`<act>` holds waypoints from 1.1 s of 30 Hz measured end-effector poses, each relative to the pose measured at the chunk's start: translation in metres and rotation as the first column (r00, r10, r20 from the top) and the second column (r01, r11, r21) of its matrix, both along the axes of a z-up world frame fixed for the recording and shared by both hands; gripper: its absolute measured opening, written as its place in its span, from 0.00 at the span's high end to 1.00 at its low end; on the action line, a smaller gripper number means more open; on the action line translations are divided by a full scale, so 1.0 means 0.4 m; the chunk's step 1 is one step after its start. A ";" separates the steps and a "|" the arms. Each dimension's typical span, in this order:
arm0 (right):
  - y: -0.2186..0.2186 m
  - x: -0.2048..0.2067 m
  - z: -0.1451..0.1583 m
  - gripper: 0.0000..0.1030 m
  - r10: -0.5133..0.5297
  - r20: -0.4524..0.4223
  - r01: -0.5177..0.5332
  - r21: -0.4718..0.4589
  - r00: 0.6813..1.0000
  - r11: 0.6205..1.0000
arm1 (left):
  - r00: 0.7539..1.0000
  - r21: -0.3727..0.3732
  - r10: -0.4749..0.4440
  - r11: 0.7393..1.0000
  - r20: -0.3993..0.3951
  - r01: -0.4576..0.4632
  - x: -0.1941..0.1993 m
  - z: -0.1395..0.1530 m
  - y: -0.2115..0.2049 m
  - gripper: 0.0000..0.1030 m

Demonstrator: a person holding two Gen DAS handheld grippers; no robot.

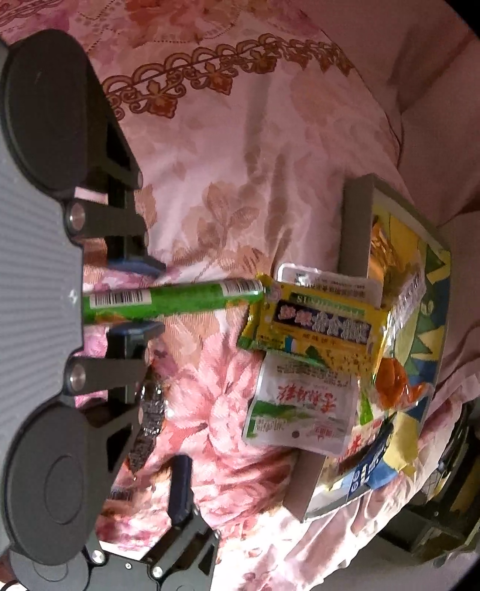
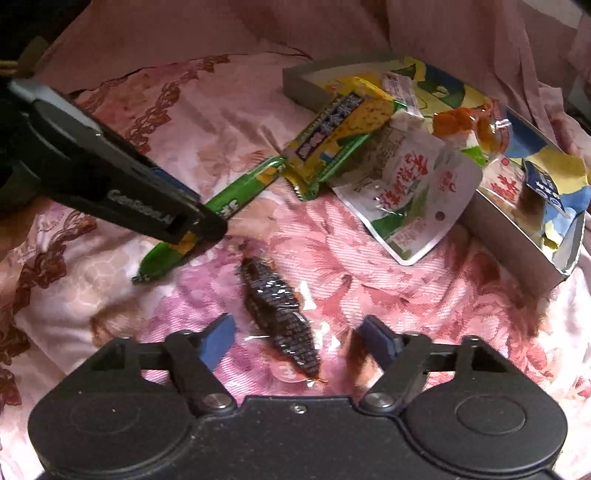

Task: Organize snacks
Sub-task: 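Lift the dried-fish pack and green sausage stick and carry them over the tray box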

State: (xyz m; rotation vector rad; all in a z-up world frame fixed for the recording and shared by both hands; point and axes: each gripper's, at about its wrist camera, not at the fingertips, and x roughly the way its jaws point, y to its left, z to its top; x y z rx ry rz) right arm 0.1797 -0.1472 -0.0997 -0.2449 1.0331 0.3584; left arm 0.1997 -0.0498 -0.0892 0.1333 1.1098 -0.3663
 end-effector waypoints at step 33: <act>-0.147 -0.039 0.207 0.55 -0.404 0.386 0.353 0.199 0.829 0.914 | 0.974 -0.386 0.215 0.907 0.077 -0.170 0.013 0.129 0.095 0.82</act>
